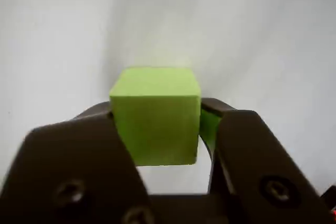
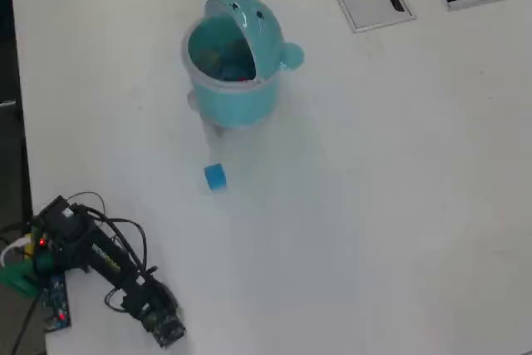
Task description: Grasp RGB lego blocks and put them in the bin one by one.
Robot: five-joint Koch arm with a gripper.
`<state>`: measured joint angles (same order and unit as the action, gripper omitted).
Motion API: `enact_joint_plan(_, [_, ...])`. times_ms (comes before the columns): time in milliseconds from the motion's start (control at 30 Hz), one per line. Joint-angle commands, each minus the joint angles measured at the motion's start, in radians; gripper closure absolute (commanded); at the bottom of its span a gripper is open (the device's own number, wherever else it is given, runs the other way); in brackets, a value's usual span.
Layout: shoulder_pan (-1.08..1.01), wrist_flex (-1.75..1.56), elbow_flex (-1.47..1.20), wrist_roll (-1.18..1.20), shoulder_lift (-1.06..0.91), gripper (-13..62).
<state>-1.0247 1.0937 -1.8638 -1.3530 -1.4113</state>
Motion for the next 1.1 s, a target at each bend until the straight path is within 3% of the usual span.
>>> enact_joint_plan(0, [0.003, -0.052, 0.069, 0.038, -0.011, 35.7])
enact_joint_plan(67, [0.003, -0.083, 0.072, 0.052, -0.018, 39.3])
enact_joint_plan(1067, [0.270, -0.413, -0.112, 0.038, -0.572, 39.3])
